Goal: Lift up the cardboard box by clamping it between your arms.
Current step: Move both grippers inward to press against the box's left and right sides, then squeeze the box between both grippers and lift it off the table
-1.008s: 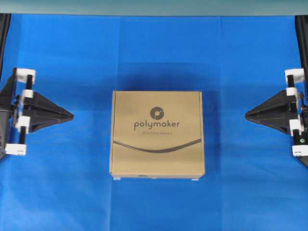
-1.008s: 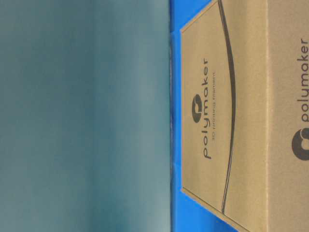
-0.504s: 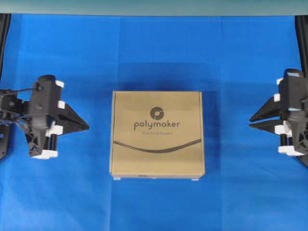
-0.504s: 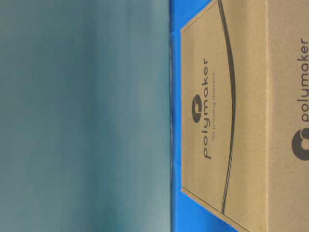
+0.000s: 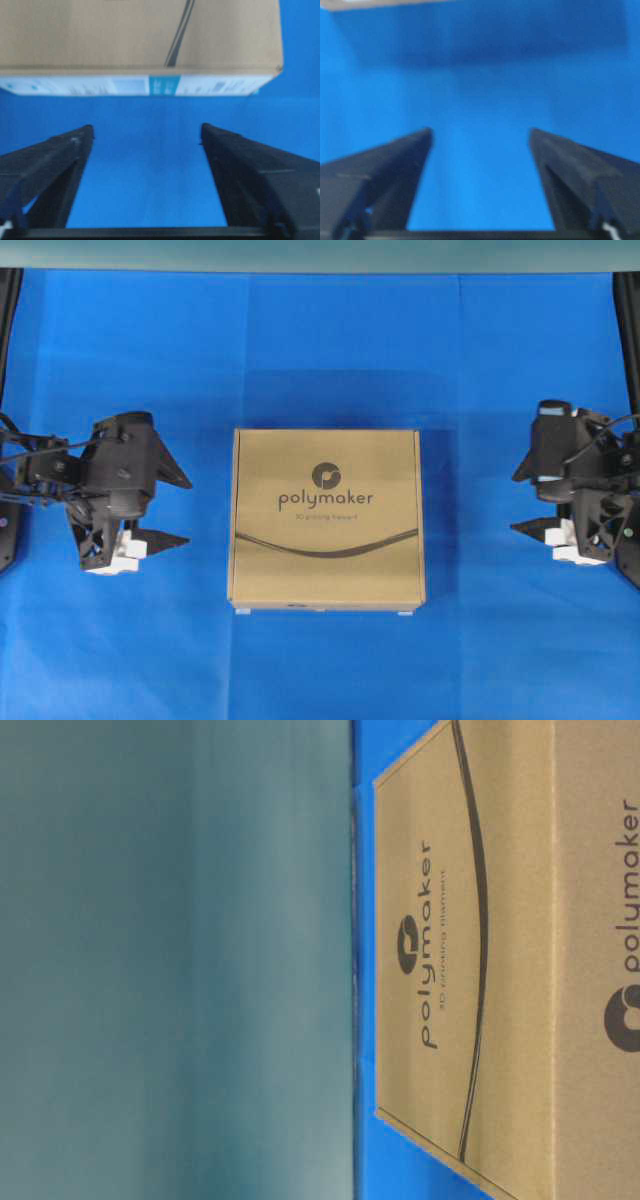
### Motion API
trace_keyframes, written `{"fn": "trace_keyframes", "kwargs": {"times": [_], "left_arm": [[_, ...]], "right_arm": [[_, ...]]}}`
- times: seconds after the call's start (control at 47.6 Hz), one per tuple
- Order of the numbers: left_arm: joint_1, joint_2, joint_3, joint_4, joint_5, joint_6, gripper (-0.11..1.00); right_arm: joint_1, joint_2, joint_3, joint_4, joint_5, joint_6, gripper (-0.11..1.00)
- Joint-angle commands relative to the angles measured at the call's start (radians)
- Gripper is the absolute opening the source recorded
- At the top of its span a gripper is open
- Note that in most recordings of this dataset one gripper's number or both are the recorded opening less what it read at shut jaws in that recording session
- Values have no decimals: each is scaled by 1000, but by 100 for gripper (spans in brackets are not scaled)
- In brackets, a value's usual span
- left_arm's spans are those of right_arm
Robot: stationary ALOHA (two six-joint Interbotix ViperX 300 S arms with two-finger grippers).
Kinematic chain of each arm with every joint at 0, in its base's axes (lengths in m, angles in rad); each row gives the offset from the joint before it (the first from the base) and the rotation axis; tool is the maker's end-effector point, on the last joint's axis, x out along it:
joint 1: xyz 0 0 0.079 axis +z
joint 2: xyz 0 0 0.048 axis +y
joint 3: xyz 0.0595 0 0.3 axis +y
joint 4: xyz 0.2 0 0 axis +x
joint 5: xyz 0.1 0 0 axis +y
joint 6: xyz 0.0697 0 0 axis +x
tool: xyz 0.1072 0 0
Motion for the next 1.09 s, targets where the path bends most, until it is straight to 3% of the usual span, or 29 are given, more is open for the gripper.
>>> {"fn": "trace_keyframes", "kwargs": {"times": [0.0, 0.546, 1.071], "left_arm": [[8, 32, -8, 3, -6, 8, 87], [58, 213, -29, 3, -66, 5, 84], [57, 370, -132, 3, -118, 11, 84]], "right_arm": [[-2, 34, -11, -3, -14, -6, 99], [-2, 291, -34, -23, -236, -11, 99], [14, 552, -176, -23, -380, -57, 99]]}}
